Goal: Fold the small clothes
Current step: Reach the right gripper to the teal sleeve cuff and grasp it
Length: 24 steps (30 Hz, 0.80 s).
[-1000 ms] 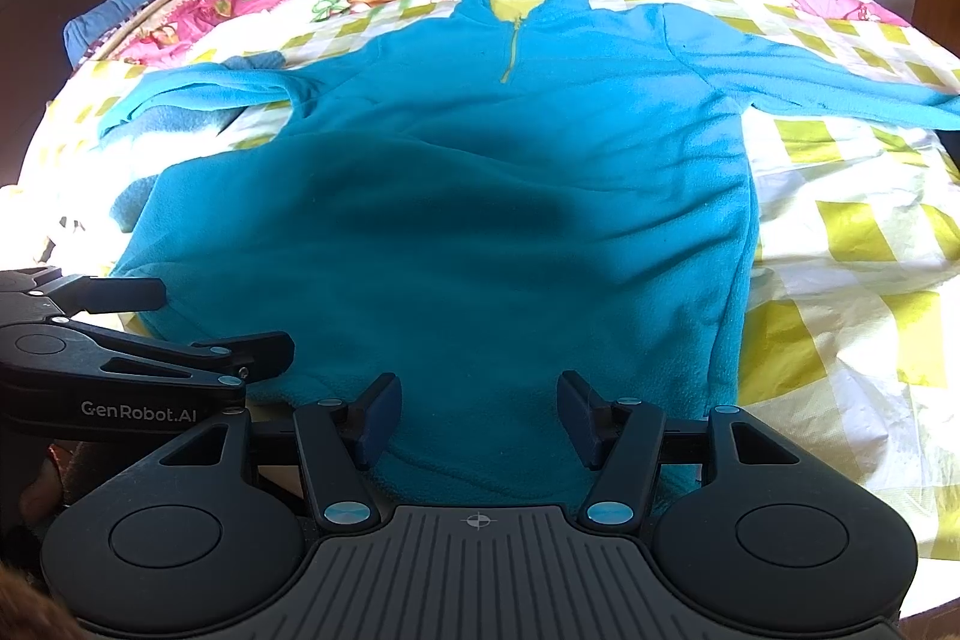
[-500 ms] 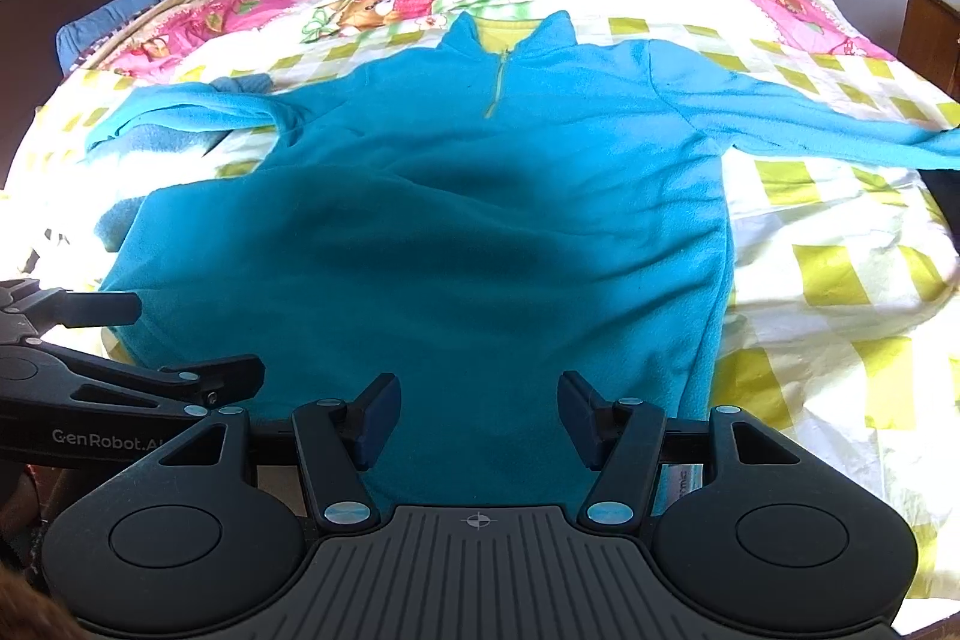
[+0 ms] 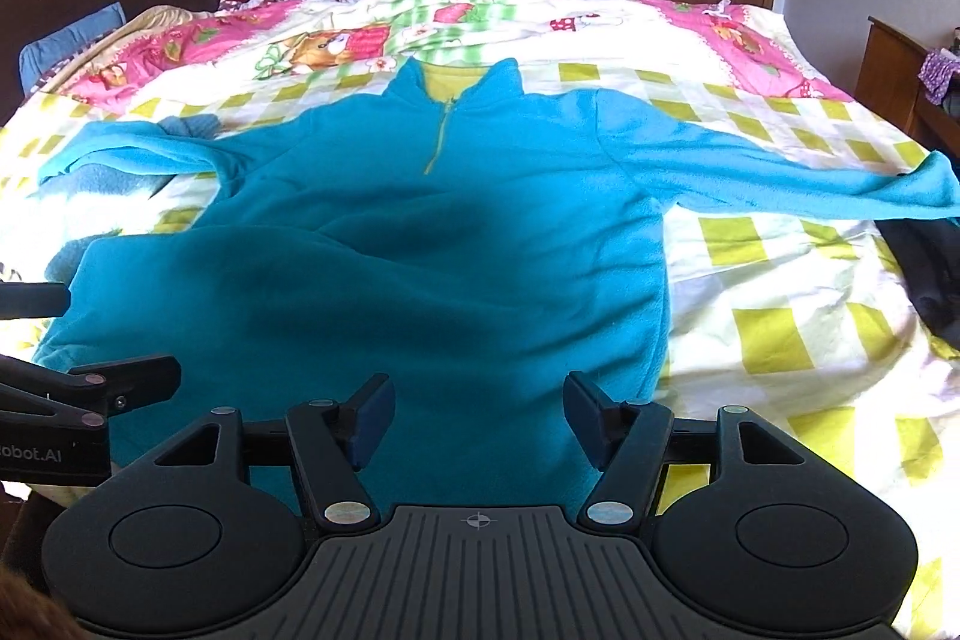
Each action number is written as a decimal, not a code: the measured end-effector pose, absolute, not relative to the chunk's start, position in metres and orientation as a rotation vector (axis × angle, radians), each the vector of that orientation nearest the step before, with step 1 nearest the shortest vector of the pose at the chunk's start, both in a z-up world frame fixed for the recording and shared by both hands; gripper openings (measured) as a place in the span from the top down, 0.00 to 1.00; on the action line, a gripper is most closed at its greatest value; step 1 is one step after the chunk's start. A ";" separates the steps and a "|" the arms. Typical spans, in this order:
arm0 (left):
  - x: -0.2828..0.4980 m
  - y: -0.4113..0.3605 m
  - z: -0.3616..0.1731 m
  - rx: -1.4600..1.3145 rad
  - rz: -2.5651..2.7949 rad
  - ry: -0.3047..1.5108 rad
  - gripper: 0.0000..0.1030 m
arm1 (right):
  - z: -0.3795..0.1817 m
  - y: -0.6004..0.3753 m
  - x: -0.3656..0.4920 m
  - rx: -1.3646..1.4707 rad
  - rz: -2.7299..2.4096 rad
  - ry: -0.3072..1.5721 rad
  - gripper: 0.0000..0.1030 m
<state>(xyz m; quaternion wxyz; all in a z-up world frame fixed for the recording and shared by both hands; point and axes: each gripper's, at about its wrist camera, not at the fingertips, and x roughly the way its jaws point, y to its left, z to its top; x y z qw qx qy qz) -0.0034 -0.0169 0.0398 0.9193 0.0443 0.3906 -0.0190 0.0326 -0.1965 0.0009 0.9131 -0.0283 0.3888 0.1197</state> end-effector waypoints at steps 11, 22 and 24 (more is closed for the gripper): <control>0.032 -0.039 0.039 0.118 -0.102 0.770 0.00 | -0.001 -0.216 0.061 -0.056 0.136 0.772 0.39; 0.083 -0.069 0.028 0.148 -0.177 0.768 0.00 | -0.009 -0.252 0.110 -0.046 -0.003 0.738 0.39; 0.096 -0.078 0.027 0.148 -0.200 0.768 0.00 | -0.011 -0.263 0.122 -0.023 -0.030 0.730 0.37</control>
